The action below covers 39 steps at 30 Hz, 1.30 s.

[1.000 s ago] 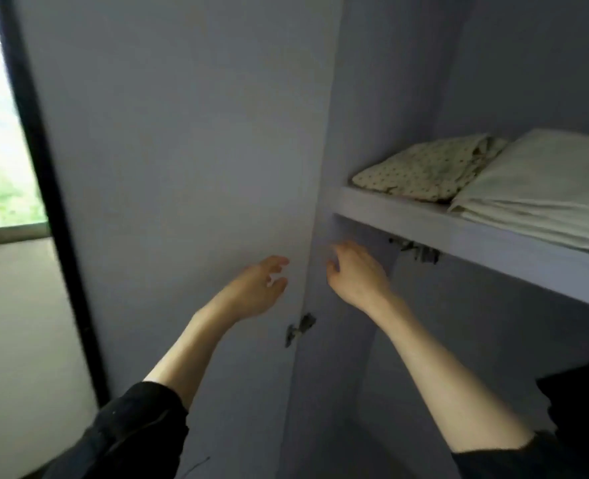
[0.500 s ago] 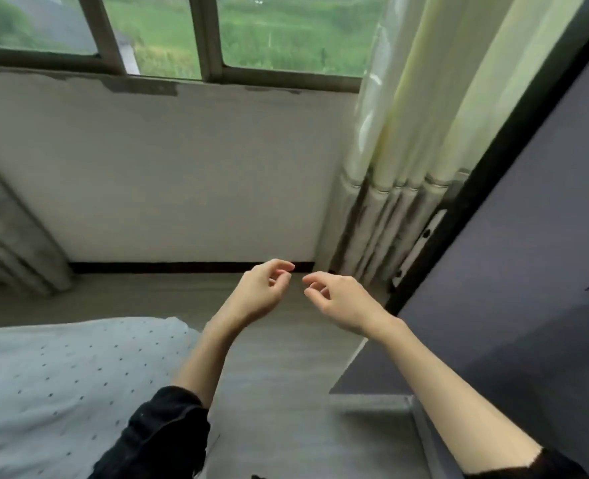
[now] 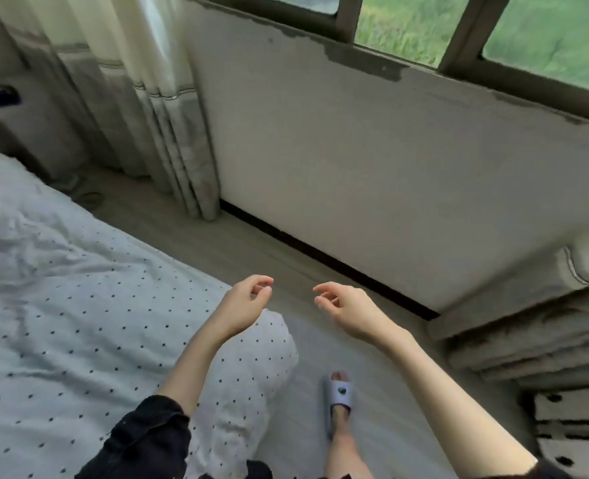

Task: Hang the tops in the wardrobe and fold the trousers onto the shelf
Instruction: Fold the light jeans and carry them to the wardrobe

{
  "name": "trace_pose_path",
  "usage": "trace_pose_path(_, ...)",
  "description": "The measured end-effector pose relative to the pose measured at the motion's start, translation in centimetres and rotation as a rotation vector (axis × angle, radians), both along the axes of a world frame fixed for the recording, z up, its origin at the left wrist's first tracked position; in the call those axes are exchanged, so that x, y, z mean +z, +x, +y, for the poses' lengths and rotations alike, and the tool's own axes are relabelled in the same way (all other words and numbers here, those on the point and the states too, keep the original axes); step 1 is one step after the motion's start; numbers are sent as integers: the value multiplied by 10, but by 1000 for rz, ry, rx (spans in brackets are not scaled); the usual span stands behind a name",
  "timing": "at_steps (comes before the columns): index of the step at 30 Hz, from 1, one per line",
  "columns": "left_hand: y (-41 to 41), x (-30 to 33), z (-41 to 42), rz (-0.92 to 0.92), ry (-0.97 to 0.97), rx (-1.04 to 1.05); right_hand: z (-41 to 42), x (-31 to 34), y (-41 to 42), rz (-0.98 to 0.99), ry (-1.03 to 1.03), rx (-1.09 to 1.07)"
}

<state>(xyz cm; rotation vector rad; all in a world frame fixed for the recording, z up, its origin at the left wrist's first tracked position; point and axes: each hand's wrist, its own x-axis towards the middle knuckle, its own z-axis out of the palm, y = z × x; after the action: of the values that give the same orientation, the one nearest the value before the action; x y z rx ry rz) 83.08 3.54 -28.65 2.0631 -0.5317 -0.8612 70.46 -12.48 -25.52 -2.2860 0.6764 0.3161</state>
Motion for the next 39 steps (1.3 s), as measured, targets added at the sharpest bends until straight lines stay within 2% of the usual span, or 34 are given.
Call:
trace_pose_path(4,56,-10,-57,20,-1,102,-77,-10,74,21,-36,149)
trace_pose_path(7,100,0,-91,12,-39,279,-127,-7,124,34,-47,237)
trace_pose_path(13,170,21,-120,-30,-38,526,-178,9,244,-4,-14,471)
trace_pose_path(20,254,10,-108,-39,0,767,-153,11,402,-47,0,822)
trace_pose_path(26,385,2,-75,-75,-24,944,-107,9,572,-58,1,1002)
trace_pose_path(27,390,4,-73,-80,-13,937,-105,10,579,-70,-5,1015)
trace_pose_path(30,464,15,-43,-98,4,1032,-69,22,666,-85,10,1094)
trace_pose_path(34,524,27,-15,-98,29,1096,-30,29,746,-118,28,1188)
trace_pose_path(39,607,15,45,-88,77,1247,47,21,862,-113,70,1333)
